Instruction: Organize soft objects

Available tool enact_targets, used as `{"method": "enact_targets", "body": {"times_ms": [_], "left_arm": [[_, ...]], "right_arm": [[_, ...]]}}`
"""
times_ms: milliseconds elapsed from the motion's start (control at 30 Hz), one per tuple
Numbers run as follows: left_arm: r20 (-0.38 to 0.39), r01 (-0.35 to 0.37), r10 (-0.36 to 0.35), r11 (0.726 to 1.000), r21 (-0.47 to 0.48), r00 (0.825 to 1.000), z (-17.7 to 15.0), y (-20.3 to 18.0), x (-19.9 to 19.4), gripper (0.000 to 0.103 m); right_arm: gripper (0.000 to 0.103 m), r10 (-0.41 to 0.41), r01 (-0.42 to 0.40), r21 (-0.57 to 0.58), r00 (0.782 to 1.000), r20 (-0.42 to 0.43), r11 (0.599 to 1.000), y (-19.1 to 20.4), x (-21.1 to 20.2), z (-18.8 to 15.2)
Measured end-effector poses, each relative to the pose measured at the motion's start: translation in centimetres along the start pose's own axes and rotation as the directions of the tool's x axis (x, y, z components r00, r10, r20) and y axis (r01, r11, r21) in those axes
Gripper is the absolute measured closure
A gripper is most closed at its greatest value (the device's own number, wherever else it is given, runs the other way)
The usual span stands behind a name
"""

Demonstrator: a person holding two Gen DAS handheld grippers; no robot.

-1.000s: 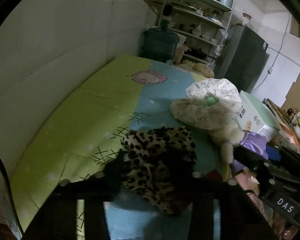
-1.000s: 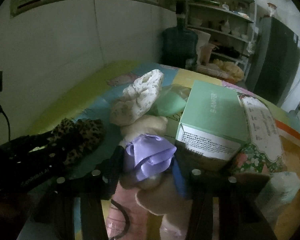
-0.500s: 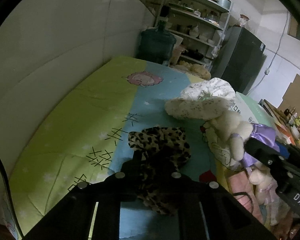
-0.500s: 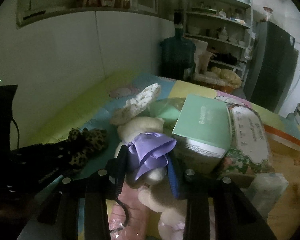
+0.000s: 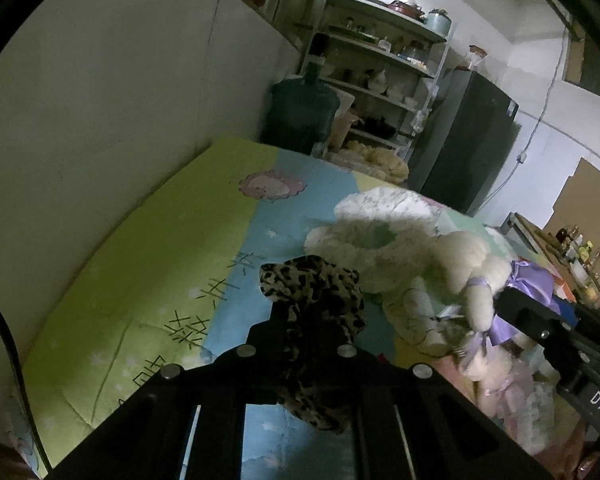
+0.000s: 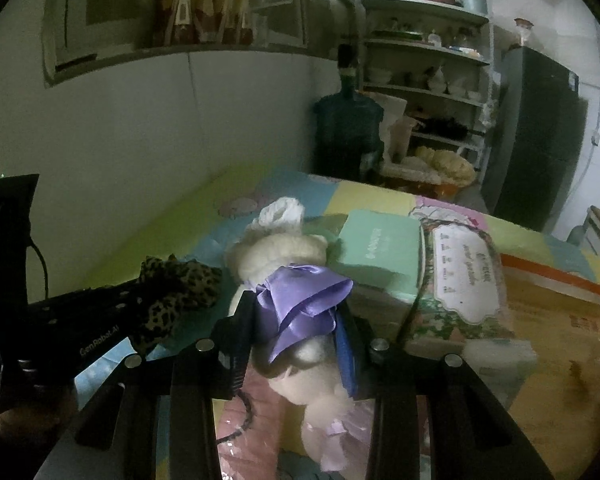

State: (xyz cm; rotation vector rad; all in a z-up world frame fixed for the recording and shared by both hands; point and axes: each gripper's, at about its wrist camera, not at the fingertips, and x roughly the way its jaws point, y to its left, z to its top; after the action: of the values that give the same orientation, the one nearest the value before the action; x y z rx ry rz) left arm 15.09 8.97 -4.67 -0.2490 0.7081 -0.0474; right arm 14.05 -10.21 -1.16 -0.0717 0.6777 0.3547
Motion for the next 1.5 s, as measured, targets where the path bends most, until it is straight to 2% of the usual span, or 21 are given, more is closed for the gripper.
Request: {"method": "enact_targets", "body": {"times_ms": [400,667,1033,1233,1500], "left_arm": [[0.079,0.038,-0.042,0.998,0.040,0.996,1.4,-2.3,-2.9,0.094],[0.107,0.087,-0.096,0.993,0.085,0.990,1.9,-5.7,-3.6,0.094],[0.091,0.198,-0.215,0.966,0.166,0.972,2.2,-12.4,-3.2,0.094],[0.077,0.229,-0.248,0.953,0.199,0.966,1.8,-15.4,-3.1,0.094],[0.063,0.242,-0.262,0.943,0.227,0.963,1.3,-17.4,-2.7,0.094]], "right_arm": [[0.066,-0.016,0.015,0.016,0.997,0.070,1.000,-1.1,-3.4,0.2],[0.066,-0.053,0.048,0.051,0.993,0.107,0.998,-2.7,-5.3,0.1],[0.066,-0.136,0.117,0.128,0.980,0.146,0.985,-6.9,-8.6,-0.8],[0.066,-0.173,0.148,0.165,0.973,0.152,0.975,-9.3,-10.0,-1.2],[0.066,-0.226,0.190,0.215,0.961,0.157,0.958,-12.3,-12.0,-2.6]]}}
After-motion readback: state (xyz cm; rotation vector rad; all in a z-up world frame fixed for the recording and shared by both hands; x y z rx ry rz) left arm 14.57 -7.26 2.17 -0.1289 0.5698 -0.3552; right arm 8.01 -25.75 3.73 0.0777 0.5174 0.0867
